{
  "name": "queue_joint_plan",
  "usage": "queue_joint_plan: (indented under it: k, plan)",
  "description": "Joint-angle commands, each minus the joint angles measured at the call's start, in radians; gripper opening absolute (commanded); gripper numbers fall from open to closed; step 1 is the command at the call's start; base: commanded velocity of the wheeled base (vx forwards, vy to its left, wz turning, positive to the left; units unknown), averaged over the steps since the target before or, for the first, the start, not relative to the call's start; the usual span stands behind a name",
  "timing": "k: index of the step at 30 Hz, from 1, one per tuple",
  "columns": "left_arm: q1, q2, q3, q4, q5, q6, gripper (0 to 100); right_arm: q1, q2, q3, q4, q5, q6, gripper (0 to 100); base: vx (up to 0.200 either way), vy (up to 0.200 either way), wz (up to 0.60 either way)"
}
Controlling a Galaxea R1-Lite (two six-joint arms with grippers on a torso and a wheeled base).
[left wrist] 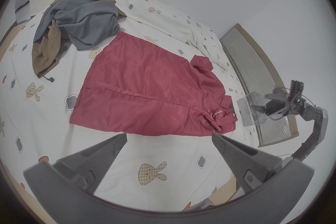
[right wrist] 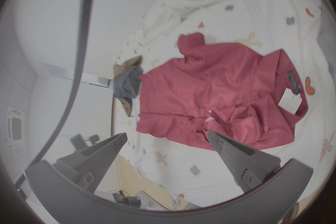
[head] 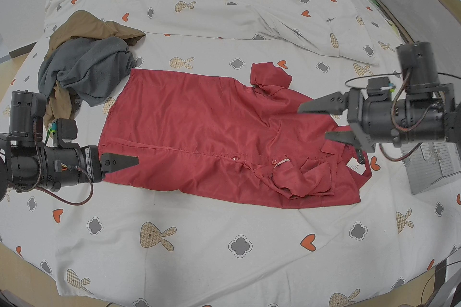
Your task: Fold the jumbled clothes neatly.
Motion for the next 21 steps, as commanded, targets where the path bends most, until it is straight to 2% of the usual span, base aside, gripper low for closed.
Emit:
queue_joint_plan:
  k: [1, 2, 3, 4, 5, 7, 12, 13, 15, 16, 21]
  plan:
    - [0.026, 0.013, -0.017, -0.022, 0.003, -0.011, 100, -0.123, -0.033, -0.009, -0.027, 0.052, -0.012, 100, 0.0, 0.0, 0.0]
    - [0.026, 0.013, -0.017, -0.022, 0.003, -0.011, 100, -0.123, -0.033, -0.009, -0.027, 0.052, -0.012, 100, 0.0, 0.0, 0.0]
    - [0.063, 0.022, -0.03, -0.051, 0.002, -0.029, 100, -0.164, 0.079, -0.017, -0.113, 0.065, -0.017, 100, 0.0, 0.0, 0.0]
    - [0.084, 0.028, -0.037, -0.068, 0.0, -0.051, 100, -0.164, 0.079, -0.017, -0.113, 0.065, -0.017, 100, 0.0, 0.0, 0.0]
    - [0.098, 0.031, -0.042, -0.08, -0.001, -0.068, 100, -0.201, 0.163, -0.014, -0.216, 0.076, -0.026, 100, 0.0, 0.0, 0.0]
    - [0.135, 0.057, -0.065, -0.103, -0.003, -0.105, 100, -0.235, 0.217, -0.009, -0.298, 0.093, -0.041, 100, 0.0, 0.0, 0.0]
    - [0.157, 0.126, -0.126, -0.102, -0.003, -0.128, 100, -0.252, 0.264, -0.066, -0.325, 0.094, -0.087, 100, 0.0, 0.0, 0.0]
    - [0.153, 0.149, -0.161, -0.094, -0.004, -0.166, 100, -0.253, 0.298, -0.109, -0.321, 0.096, -0.126, 100, 0.0, 0.0, 0.0]
    - [0.15, 0.152, -0.171, -0.094, -0.004, -0.184, 100, -0.255, 0.315, -0.123, -0.321, 0.094, -0.14, 100, 0.0, 0.0, 0.0]
    - [0.144, 0.148, -0.18, -0.096, -0.004, -0.249, 100, -0.265, 0.364, -0.155, -0.321, 0.093, -0.161, 100, 0.0, 0.0, 0.0]
    - [0.146, 0.142, -0.157, -0.099, -0.012, -0.26, 100, -0.288, 0.401, -0.192, -0.325, 0.093, -0.169, 100, 0.0, 0.0, 0.0]
